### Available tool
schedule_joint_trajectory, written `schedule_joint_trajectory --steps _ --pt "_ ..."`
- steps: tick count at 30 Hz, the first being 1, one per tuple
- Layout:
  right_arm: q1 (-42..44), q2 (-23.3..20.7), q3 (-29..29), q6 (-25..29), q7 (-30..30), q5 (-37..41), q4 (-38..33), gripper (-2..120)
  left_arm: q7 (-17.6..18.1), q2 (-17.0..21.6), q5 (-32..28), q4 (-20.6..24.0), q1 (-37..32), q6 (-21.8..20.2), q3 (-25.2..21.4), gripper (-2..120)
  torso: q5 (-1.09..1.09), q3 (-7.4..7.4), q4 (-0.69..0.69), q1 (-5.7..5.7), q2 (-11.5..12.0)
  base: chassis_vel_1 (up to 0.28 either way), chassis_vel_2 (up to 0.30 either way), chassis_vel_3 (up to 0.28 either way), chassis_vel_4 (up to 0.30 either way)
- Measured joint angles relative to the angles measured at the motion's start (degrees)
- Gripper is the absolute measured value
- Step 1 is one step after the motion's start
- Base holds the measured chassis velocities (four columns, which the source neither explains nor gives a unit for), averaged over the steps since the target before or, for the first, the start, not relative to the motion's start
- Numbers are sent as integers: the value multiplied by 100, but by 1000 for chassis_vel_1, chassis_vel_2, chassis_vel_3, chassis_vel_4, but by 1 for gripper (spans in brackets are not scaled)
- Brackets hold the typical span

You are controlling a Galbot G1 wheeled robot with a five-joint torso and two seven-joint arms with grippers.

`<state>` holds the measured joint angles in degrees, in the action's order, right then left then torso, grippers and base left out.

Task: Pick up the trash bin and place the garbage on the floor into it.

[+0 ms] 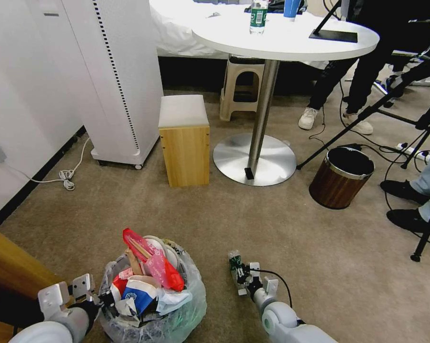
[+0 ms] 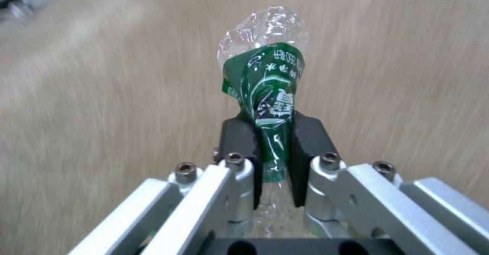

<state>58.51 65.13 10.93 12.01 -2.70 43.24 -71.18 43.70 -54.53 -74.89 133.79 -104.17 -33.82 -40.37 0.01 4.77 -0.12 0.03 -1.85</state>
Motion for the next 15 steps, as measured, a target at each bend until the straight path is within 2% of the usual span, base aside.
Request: schedule_joint_trajectory --steps 3,4,6,7,8,10,15 --pt "-80 -656 -252 305 356 -372 -805 7 44 77 -108 23 22 2 -54 0 0 0 -1 0 0 0 0 0 0" --pt "-80 -656 -252 305 356 -372 -805 7 44 77 -108 23 22 2 -54 0 0 0 -1 0 0 0 0 0 0" --pt "-187 -1045 -300 616 799 -353 -1248 7 52 81 -139 28 37 4 -47 0 -3 1 -2 0 0 0 0 0 0" --pt "-187 -1045 -300 616 799 -353 -1248 7 52 81 -139 28 37 4 -47 0 -3 1 -2 0 0 0 0 0 0" --pt "-290 -1220 -312 889 1205 -317 -1473 7 58 66 -137 28 42 4 -33 0 1 0 -2 0 0 0 0 0 0" --pt "-446 -1378 -283 1127 1546 -195 -1763 7 59 42 -136 16 55 3 -4 0 -2 1 -1 0 0 0 0 0 0" --pt "-817 -1483 -16 1360 1931 196 -2252 7 59 0 -128 -39 106 0 59 0 -1 0 -1 0 0 0 0 0 0"
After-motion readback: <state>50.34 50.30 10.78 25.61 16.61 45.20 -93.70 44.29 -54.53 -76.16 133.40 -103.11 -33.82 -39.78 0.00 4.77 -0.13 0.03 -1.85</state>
